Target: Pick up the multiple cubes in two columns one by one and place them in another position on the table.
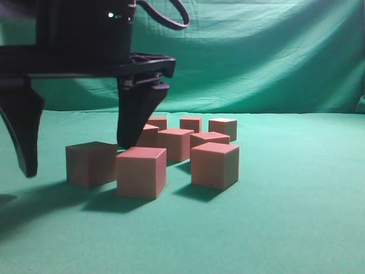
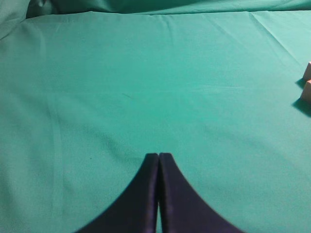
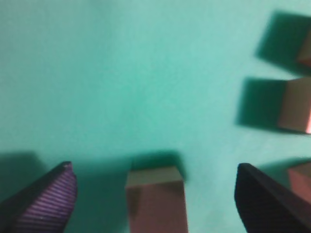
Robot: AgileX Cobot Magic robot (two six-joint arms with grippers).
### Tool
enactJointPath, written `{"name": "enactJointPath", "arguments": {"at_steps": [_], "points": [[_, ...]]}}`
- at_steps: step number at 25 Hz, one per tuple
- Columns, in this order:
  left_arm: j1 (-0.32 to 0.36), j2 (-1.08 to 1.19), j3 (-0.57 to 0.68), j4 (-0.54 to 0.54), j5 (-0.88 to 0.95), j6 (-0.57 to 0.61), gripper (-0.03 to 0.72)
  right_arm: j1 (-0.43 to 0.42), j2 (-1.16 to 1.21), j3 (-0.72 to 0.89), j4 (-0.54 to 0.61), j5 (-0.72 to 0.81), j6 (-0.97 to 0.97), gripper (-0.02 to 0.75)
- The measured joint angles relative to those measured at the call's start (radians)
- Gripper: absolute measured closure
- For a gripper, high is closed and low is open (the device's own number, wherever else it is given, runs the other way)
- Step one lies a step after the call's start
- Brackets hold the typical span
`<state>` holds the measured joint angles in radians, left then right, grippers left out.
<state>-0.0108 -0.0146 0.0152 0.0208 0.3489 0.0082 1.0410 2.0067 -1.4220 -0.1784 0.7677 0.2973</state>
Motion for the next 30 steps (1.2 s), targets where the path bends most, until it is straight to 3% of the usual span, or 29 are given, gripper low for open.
{"name": "enactJointPath", "arguments": {"at_steps": [7, 13, 16, 22, 28, 30], "points": [[0.0, 0.0, 0.0, 0.0, 0.0, 0.0, 0.688, 0.0, -0.165, 0.0, -0.034, 0.002, 0.0, 0.158], [0.0, 0.0, 0.0, 0.0, 0.0, 0.0, 0.688, 0.0, -0.458, 0.005, -0.038, -0.018, 0.003, 0.603], [0.0, 0.0, 0.0, 0.0, 0.0, 0.0, 0.688, 0.0, -0.613, 0.006, -0.015, -0.061, 0.003, 0.738], [0.0, 0.0, 0.0, 0.0, 0.0, 0.0, 0.688, 0.0, -0.837, 0.009, 0.038, -0.087, -0.093, 0.738], [0.0, 0.0, 0.0, 0.0, 0.0, 0.0, 0.688, 0.0, -0.989, 0.123, 0.397, -0.076, -0.443, 0.738], [0.0, 0.0, 0.0, 0.0, 0.0, 0.0, 0.688, 0.0, -1.059, 0.167, 0.465, -0.053, -0.484, 0.738]]}}
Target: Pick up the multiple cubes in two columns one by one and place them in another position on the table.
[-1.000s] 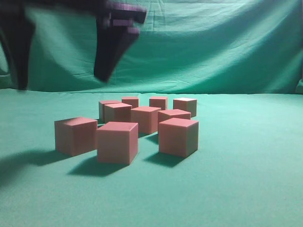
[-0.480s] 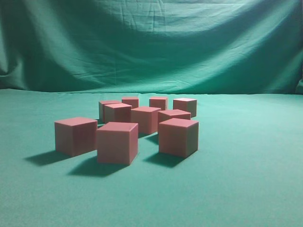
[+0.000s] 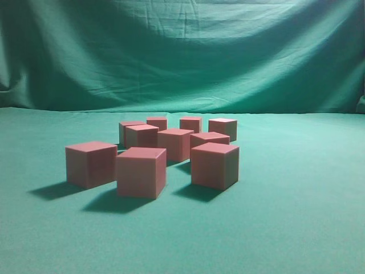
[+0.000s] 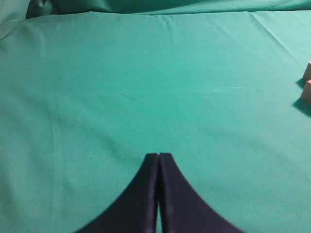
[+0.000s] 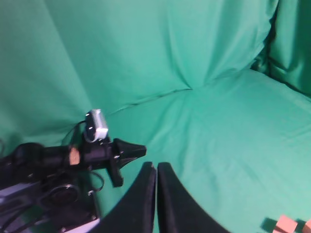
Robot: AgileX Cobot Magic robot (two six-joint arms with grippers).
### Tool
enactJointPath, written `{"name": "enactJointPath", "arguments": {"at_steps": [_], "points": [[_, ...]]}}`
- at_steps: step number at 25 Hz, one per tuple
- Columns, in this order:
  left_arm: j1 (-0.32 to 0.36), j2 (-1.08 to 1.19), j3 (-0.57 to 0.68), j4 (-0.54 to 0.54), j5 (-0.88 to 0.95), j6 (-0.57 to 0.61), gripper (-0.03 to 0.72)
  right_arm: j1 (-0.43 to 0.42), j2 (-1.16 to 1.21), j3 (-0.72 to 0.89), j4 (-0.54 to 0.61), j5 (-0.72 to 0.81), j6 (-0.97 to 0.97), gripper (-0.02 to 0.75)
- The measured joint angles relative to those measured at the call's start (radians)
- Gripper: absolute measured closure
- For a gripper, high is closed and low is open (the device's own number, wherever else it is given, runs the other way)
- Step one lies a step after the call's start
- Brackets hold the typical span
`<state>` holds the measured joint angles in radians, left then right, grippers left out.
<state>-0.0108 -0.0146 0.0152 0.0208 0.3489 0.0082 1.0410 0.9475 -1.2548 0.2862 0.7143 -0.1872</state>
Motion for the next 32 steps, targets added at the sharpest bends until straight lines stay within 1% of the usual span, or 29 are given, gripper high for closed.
{"name": "enactJointPath", "arguments": {"at_steps": [4, 8, 11, 15, 17, 19, 23, 25, 28, 32], "points": [[0.0, 0.0, 0.0, 0.0, 0.0, 0.0, 0.688, 0.0, -0.133, 0.03, 0.037, 0.084, -0.012, 0.738], [0.0, 0.0, 0.0, 0.0, 0.0, 0.0, 0.688, 0.0, -0.248, 0.029, 0.045, 0.225, -0.014, 0.738], [0.0, 0.0, 0.0, 0.0, 0.0, 0.0, 0.688, 0.0, -0.296, 0.031, 0.045, 0.296, -0.053, 0.738], [0.0, 0.0, 0.0, 0.0, 0.0, 0.0, 0.688, 0.015, -0.352, 0.064, 0.03, 0.294, -0.129, 0.738], [0.0, 0.0, 0.0, 0.0, 0.0, 0.0, 0.688, 0.015, -0.389, 0.105, 0.02, 0.245, -0.144, 0.738], [0.0, 0.0, 0.0, 0.0, 0.0, 0.0, 0.688, 0.005, -0.436, 0.173, 0.014, 0.163, -0.147, 0.738], [0.0, 0.0, 0.0, 0.0, 0.0, 0.0, 0.688, -0.102, -0.55, 0.357, 0.009, -0.011, -0.15, 0.738], [0.0, 0.0, 0.0, 0.0, 0.0, 0.0, 0.688, -0.183, -0.619, 0.452, 0.009, -0.093, -0.152, 0.738], [0.0, 0.0, 0.0, 0.0, 0.0, 0.0, 0.688, -0.321, -0.71, 0.571, 0.009, -0.161, -0.152, 0.738], [0.0, 0.0, 0.0, 0.0, 0.0, 0.0, 0.688, -0.483, -0.809, 0.728, 0.009, -0.254, -0.164, 0.738]]}}
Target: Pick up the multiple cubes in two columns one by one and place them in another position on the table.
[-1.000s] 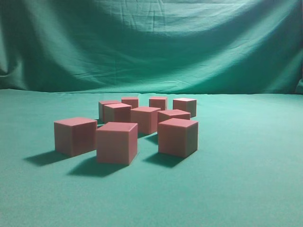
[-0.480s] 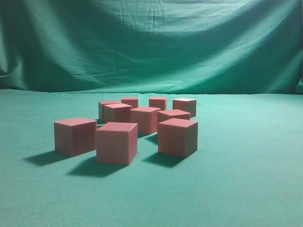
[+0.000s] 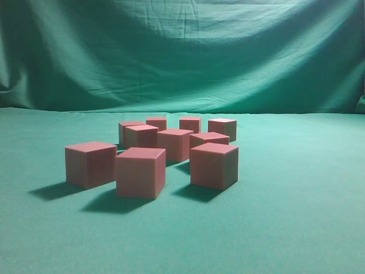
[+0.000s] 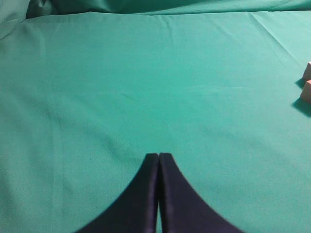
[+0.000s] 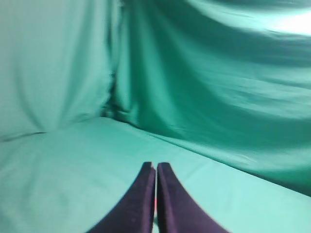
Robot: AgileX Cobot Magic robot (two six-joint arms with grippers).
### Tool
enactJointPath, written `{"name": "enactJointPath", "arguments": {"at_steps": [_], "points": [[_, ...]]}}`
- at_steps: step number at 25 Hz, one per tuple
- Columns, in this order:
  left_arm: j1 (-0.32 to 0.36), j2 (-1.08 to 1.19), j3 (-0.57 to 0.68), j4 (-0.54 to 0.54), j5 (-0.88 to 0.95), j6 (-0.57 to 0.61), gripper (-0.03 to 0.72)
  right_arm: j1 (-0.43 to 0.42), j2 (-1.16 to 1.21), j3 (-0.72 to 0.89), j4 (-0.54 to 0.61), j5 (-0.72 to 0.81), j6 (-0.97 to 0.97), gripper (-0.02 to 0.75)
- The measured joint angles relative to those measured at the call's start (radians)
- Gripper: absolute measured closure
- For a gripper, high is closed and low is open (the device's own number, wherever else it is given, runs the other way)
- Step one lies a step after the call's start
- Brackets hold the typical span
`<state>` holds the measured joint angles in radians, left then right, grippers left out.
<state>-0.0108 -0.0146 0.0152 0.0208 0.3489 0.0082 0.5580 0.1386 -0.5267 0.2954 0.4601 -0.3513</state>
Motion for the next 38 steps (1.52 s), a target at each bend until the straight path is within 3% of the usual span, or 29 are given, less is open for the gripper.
{"name": "enactJointPath", "arguments": {"at_steps": [7, 14, 20, 29, 38], "points": [[0.0, 0.0, 0.0, 0.0, 0.0, 0.0, 0.688, -0.271, -0.124, 0.238, 0.0, -0.107, -0.001, 0.738], [0.0, 0.0, 0.0, 0.0, 0.0, 0.0, 0.688, -0.411, -0.15, 0.483, 0.006, -0.279, -0.001, 0.738], [0.0, 0.0, 0.0, 0.0, 0.0, 0.0, 0.688, -0.463, -0.15, 0.553, 0.046, -0.291, -0.001, 0.738], [0.0, 0.0, 0.0, 0.0, 0.0, 0.0, 0.688, -0.472, -0.151, 0.553, 0.048, -0.072, 0.03, 0.738], [0.0, 0.0, 0.0, 0.0, 0.0, 0.0, 0.688, -0.472, -0.151, 0.555, 0.041, -0.06, 0.068, 0.738]]}}
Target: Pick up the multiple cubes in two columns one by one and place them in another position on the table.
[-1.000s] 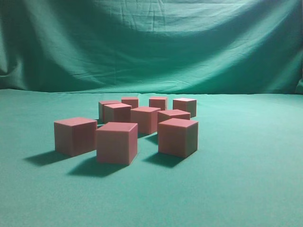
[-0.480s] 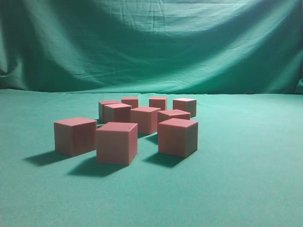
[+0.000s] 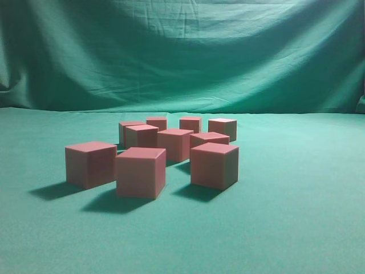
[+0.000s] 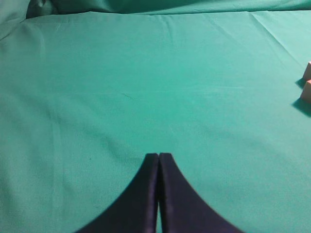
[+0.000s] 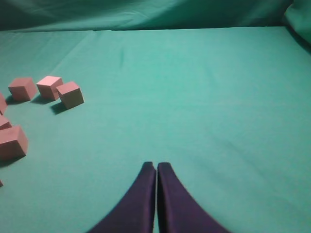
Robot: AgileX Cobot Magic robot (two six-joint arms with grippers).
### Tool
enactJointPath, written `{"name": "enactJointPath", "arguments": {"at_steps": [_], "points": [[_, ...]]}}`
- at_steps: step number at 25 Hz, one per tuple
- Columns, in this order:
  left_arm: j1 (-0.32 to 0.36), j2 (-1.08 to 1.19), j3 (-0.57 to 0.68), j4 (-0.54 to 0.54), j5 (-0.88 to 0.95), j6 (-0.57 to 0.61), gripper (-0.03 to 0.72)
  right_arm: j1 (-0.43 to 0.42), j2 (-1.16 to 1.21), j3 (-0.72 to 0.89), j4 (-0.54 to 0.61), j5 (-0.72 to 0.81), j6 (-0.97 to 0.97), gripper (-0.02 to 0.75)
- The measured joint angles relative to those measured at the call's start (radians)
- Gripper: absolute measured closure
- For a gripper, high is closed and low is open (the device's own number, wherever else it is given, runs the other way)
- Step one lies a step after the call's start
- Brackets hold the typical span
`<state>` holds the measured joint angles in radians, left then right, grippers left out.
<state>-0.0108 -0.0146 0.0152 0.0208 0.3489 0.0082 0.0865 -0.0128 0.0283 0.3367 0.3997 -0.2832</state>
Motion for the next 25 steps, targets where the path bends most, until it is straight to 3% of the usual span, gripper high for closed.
{"name": "enactJointPath", "arguments": {"at_steps": [8, 25], "points": [[0.0, 0.0, 0.0, 0.0, 0.0, 0.0, 0.688, 0.0, 0.0, 0.0, -0.303, -0.008, 0.348, 0.738], [0.0, 0.0, 0.0, 0.0, 0.0, 0.0, 0.688, 0.0, 0.0, 0.0, -0.331, -0.008, 0.351, 0.738]]}}
